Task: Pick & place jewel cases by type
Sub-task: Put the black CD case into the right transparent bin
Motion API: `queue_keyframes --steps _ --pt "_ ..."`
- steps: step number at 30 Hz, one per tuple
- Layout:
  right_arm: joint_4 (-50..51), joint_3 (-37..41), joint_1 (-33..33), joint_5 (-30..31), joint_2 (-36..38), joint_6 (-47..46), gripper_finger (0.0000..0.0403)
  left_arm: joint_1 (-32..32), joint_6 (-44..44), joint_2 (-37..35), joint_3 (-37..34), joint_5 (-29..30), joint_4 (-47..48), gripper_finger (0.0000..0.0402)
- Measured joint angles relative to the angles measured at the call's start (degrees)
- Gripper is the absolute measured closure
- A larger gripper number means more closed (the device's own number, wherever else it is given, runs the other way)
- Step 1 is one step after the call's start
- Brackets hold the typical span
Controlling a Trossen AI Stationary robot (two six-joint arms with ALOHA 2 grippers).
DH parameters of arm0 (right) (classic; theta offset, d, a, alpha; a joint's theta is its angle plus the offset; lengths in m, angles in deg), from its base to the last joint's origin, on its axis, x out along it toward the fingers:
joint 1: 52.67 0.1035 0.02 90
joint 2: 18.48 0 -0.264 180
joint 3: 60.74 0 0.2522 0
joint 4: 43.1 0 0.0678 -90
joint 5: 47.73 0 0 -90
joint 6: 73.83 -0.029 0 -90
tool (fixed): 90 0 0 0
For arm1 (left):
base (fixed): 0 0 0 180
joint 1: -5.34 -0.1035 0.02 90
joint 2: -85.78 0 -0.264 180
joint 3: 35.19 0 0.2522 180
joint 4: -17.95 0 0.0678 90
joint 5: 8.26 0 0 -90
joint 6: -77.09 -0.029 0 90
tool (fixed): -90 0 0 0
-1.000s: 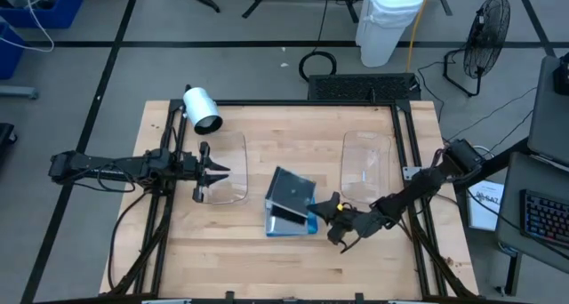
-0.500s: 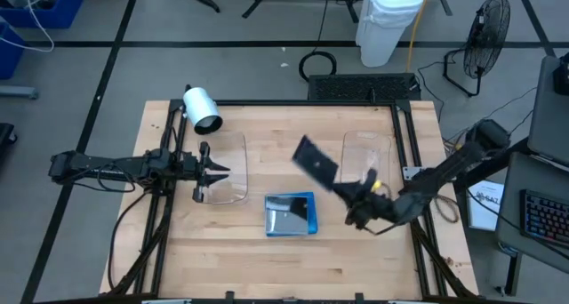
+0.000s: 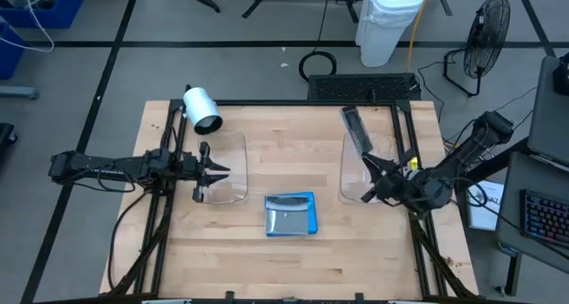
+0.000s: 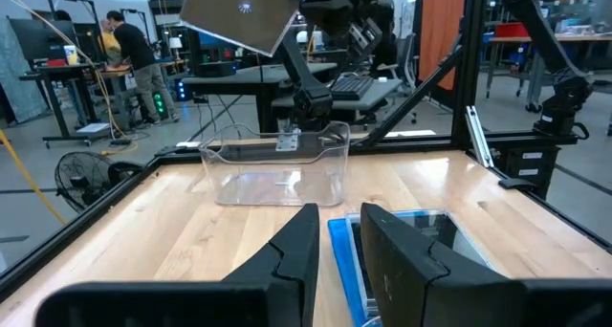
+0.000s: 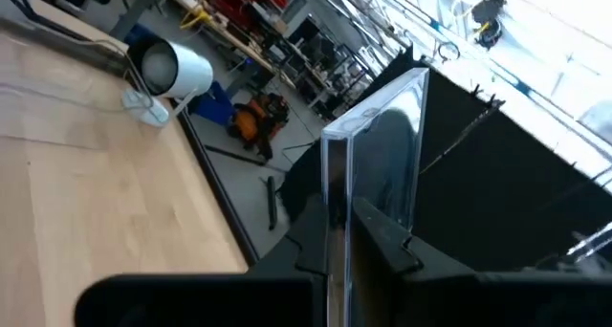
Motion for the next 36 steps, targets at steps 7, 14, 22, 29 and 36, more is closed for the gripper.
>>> queue_keyframes --steps 7,14,22,29,36 --pt "-0.9 0.0 0.0 -6.3 -3.9 -6.5 0.0388 0.0 0.0 0.0 0.0 0.0 0.0 0.0314" --pt "1.7 -3.9 -0.1 -16.6 -4.3 -12.9 0.0388 0.0 0.0 0.0 0.0 0.0 0.0 0.0314" --pt "33.2 -13.3 -9.1 -56.3 -2.6 -47.5 0.0388 0.0 0.0 0.0 0.0 0.0 0.0 0.0314" --pt "54.6 -20.1 -21.4 -72.0 -2.5 -67.1 0.0388 0.0 0.0 0.0 0.0 0.0 0.0 0.0314" --pt "76.1 -27.9 -25.7 -67.3 -2.5 -77.9 0.0388 0.0 0.0 0.0 0.0 0.0 0.0 0.0314"
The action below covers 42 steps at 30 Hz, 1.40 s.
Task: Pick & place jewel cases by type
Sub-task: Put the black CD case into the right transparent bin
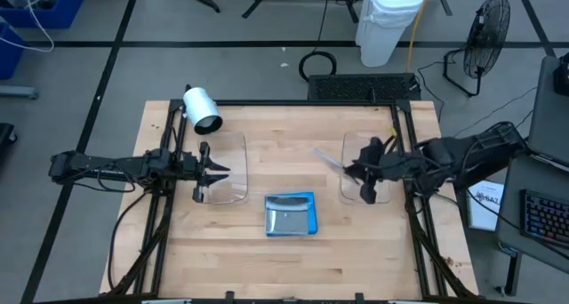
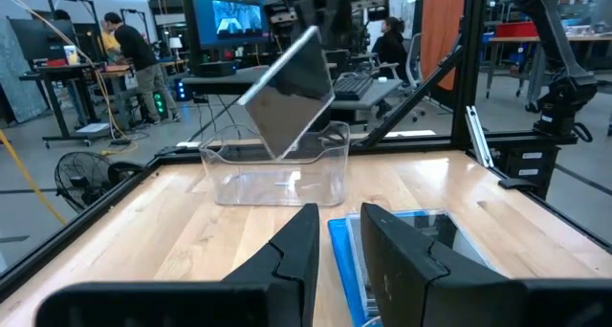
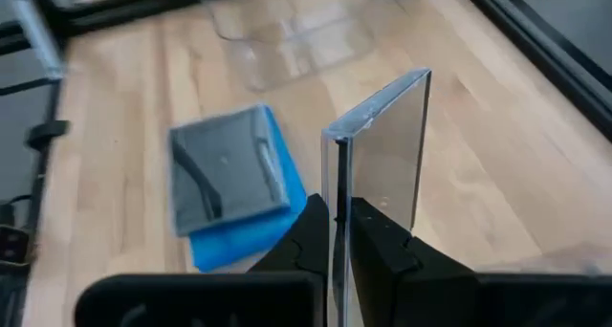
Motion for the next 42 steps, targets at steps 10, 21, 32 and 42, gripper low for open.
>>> queue_keyframes --steps 10,21,32,42 --pt "17.8 -5.6 -1.6 4.5 -0.3 -6.9 0.0388 0.0 0.0 0.0 0.0 0.0 0.0 0.0314" --pt "34.5 -5.8 -5.1 5.7 -8.1 -11.1 0.0388 0.0 0.0 0.0 0.0 0.0 0.0 0.0314" --pt "34.9 -5.8 -5.3 5.8 -22.2 -1.9 0.0388 0.0 0.0 0.0 0.0 0.0 0.0 0.0314" --pt "31.6 -5.7 -4.7 5.8 -29.4 2.7 0.0388 0.0 0.0 0.0 0.0 0.0 0.0 0.0314"
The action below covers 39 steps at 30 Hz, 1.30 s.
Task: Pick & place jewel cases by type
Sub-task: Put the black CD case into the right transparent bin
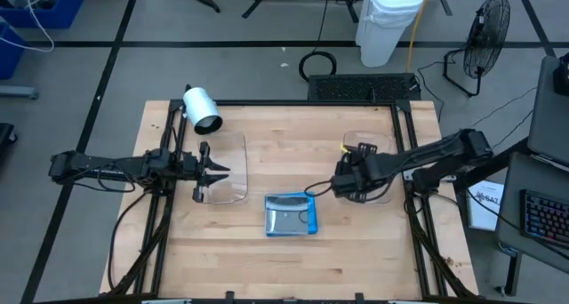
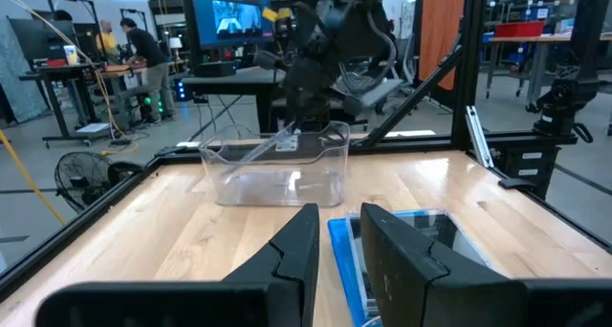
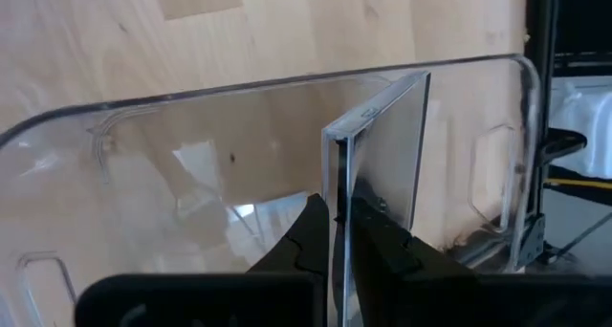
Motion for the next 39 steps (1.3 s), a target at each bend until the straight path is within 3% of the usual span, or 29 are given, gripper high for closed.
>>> queue_keyframes --steps 12,31,39 --pt "-3.7 4.8 0.3 -0.2 -1.4 0.7 0.0388 0.0 0.0 0.0 0.0 0.0 0.0 0.0314" --pt "-18.8 13.6 0.3 -9.4 -1.3 1.8 0.0402 0.0 0.0 0.0 0.0 0.0 0.0 0.0314" --pt "-19.5 13.8 0.3 -9.9 -1.3 2.0 0.0402 0.0 0.0 0.0 0.0 0.0 0.0 0.0314"
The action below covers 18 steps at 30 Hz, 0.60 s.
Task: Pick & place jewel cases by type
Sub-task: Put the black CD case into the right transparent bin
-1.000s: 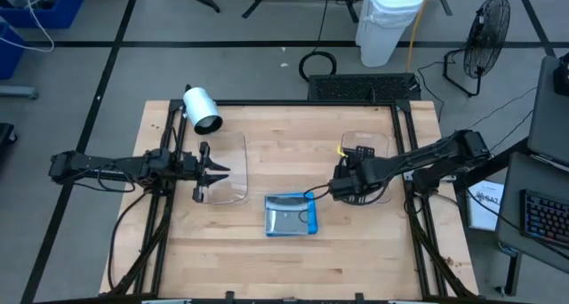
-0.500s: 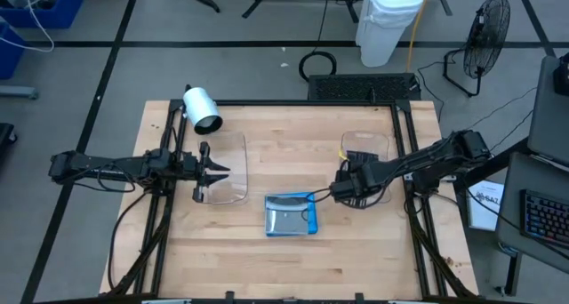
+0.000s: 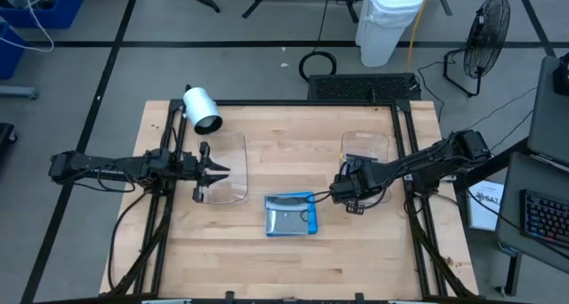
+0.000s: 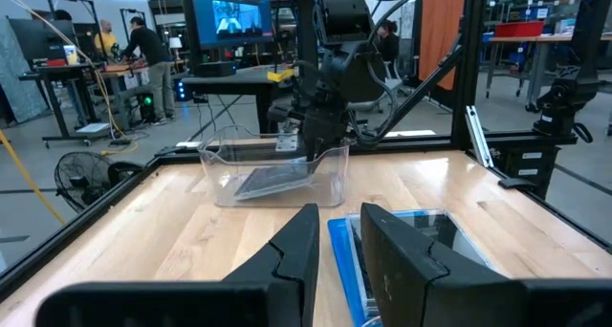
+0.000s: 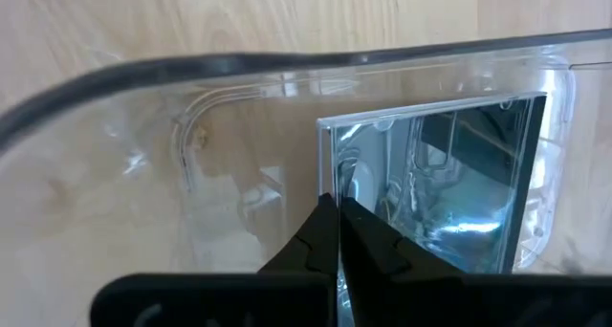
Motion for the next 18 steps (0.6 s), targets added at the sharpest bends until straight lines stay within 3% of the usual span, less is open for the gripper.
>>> queue_keyframes --steps 18 --pt "-2.2 0.1 0.0 -0.7 -0.1 -0.2 0.0388 0.0 0.0 0.0 0.0 0.0 0.0 0.0314"
